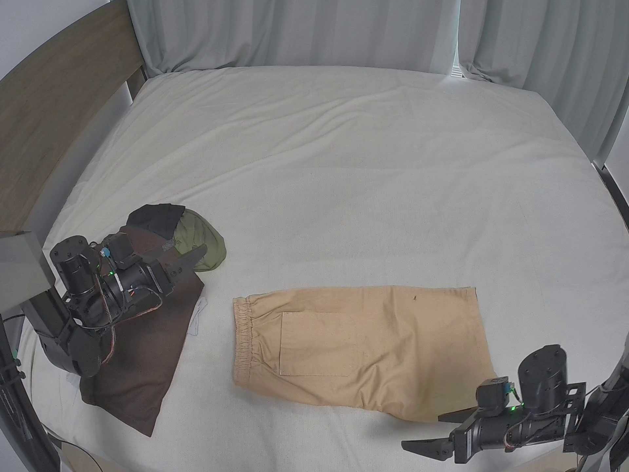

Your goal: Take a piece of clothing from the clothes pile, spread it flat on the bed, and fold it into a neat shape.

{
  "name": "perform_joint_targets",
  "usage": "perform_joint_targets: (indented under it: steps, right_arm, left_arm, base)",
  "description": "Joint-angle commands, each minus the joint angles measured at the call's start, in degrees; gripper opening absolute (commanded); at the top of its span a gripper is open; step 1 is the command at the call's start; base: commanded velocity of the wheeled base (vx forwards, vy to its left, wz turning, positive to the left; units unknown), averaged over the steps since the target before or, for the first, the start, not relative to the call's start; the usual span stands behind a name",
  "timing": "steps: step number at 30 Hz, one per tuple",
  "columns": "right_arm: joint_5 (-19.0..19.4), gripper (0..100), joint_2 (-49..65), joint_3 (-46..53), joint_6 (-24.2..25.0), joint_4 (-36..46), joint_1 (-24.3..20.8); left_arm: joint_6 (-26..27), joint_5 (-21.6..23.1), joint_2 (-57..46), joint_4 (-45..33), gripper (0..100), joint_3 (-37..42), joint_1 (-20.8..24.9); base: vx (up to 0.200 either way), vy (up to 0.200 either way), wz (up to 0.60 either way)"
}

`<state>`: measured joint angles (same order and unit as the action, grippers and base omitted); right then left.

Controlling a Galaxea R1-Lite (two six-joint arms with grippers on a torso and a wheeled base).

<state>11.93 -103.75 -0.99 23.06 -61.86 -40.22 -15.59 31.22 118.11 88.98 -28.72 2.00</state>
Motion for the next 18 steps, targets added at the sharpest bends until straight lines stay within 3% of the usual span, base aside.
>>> perform_joint_targets:
  steps: [1,6,8,9,10,18]
  right_arm:
    - [1.3,100,10.9,-0.1,-0.2,0.2,0.0]
    - [3.6,100,11.8,-1.9,-1.0,0.1,1.7]
    - [8.6,100,11.9,-3.0,-4.0,-1.3,4.3]
    - [8.6,100,11.9,-3.0,-4.0,-1.3,4.3]
    - [12.0,100,11.7,-3.8,-5.4,-2.7,6.5]
    - [21.6,100,11.8,-4.5,-6.1,-8.4,11.4]
  left_arm:
    - [-0.1,0.8,0.0,0.1,100,0.9,0.6]
    - [0.0,4.0,-0.2,0.1,100,1.6,0.6]
    - [0.3,4.6,-0.2,0.1,100,2.1,0.7]
    - [0.3,4.6,-0.2,0.1,100,2.1,0.7]
    - [0.3,4.7,-0.4,0.1,100,2.7,1.2]
    - [0.2,7.0,-2.5,0.1,100,4.1,1.3]
  base:
    - [0.000,0.000,0.00]
    - [0.000,0.000,0.00]
    - [0.000,0.000,0.00]
    - [0.000,0.000,0.00]
    - [0.000,0.000,0.00]
    - [0.000,0.000,0.00]
